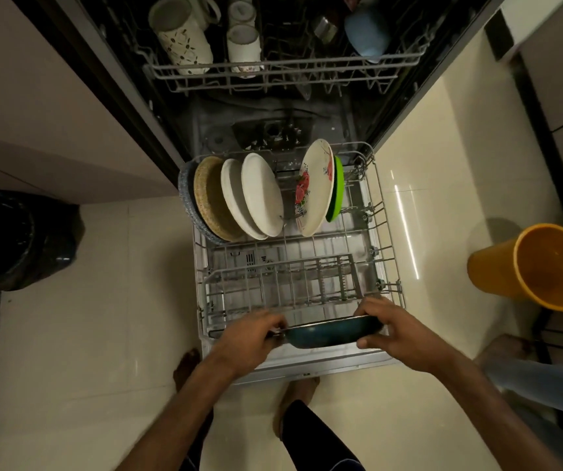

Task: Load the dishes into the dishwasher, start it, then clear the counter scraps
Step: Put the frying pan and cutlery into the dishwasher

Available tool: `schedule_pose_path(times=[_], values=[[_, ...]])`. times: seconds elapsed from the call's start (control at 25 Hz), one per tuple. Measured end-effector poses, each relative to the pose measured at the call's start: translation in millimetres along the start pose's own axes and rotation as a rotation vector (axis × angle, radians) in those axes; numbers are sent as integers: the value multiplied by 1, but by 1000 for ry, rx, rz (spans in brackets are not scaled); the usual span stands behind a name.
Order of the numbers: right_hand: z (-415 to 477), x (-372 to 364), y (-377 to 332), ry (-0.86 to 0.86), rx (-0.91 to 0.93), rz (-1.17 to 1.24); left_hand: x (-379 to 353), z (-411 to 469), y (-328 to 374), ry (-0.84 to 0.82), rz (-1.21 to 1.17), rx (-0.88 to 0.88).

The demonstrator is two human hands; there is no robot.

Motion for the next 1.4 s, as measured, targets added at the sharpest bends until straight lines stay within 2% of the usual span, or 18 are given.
schedule_pose_path(times=[0.12,0.24,0.4,0.6,0.76,1.0,1.24,1.4], values=[[3,-8,25,-36,19,-10,-21,-1,-34,-51,81,132],[22,-15,41,-15,23,-18,-32,10,-55,-19,194,119],[48,-33,61,-41,-9,43,-41,24,-79,-7,164,152],[71,-70,93,-92,-76,25,-78,28,-115,-52,241,160],[85,-81,116,-90,-113,10,-93,28,-135,-19,348,164],[106,-66,127,-87,-88,-207,-94,40,-141,23,296,157],[109,-55,120,-157,-100,-260,-92,34,-135,158,420,168],[103,-31,121,-162,-118,-316,-99,38,-132,151,500,154]])
Point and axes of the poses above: each hand's wrist, its own z-axis towards the middle knuckle, its own x-axis out of the back of the hand, y = z × x, the point moved 4 cm from there along z, towards the middle knuckle, and after that the axes turned 12 degrees about y, right-handed, at the moved point
